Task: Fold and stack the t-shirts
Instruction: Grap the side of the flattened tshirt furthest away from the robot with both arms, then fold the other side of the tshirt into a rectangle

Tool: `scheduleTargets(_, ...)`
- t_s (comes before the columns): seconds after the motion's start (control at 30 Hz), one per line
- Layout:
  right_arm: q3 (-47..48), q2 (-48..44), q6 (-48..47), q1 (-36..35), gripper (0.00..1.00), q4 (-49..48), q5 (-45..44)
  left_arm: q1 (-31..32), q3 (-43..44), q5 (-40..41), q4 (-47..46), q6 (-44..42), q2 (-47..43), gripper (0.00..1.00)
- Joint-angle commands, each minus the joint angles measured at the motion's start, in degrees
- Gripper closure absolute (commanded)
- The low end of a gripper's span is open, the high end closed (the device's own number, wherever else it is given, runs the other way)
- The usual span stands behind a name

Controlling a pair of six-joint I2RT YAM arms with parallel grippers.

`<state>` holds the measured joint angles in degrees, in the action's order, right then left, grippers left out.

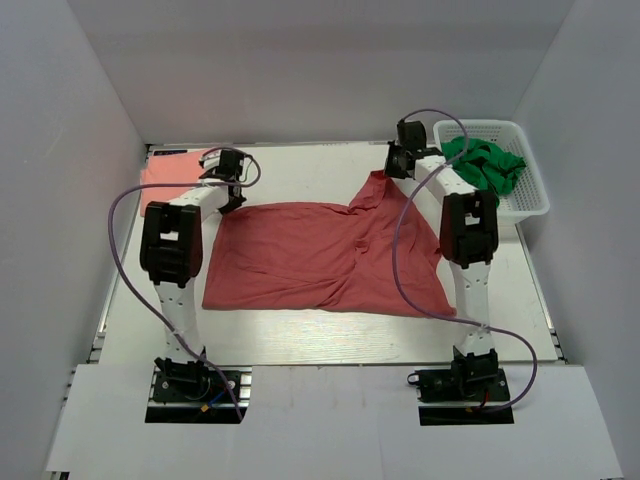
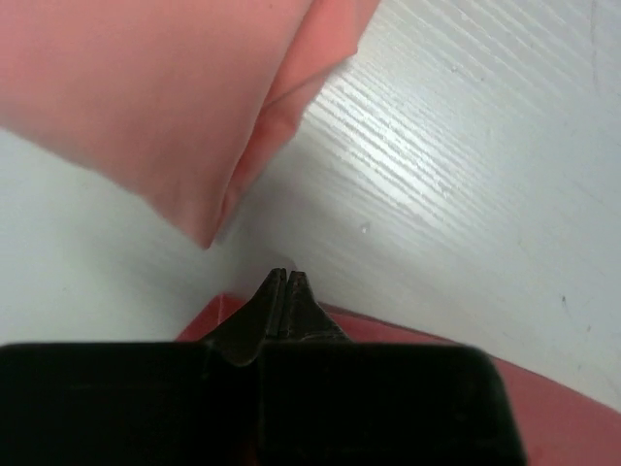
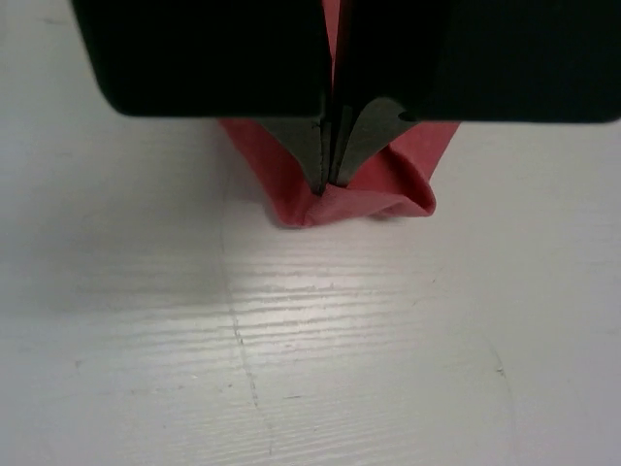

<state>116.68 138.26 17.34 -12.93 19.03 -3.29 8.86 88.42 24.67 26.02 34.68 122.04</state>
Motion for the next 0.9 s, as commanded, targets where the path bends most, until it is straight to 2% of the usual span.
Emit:
scheduleTargets(0.0, -4.3, -12.2, -1.0, -0.2, 1.00, -1.8, -1.0, 0.4, -2.5, 0.5, -2.5, -0.7, -8.6, 1.00)
scheduleTargets(0.2, -17.5, -25.3, 0.7, -0.1, 1.00, -0.8, -0.7, 0.4, -11.2, 0.5, -5.2, -0.7, -16.6, 1.00)
scheduleTargets(0.23, -22.8, -29.8, 1.4, 0.1, 1.00, -0.8, -0.8, 0.4, -12.0, 0.5, -5.2, -0.7, -17.5, 1.00)
scheduleTargets(0.33, -29.8, -37.1, 1.2, -0.1, 1.00, -0.7, -2.9, 0.4, -14.4, 0.5, -5.2, -0.7, -20.4, 1.00)
scheduleTargets(0.7, -46.9, -57.0, 5.4, -0.3, 1.00, 8.7, -5.0, 0.4, -21.4, 1.6, -4.0, -1.2, -30.3, 1.00)
scheduleTargets(0.87, -55.0, -66.6, 8.5, 0.0, 1.00, 12.4, -4.0, 0.4, -25.8, -0.6, -4.8, -2.6, -34.3, 1.00)
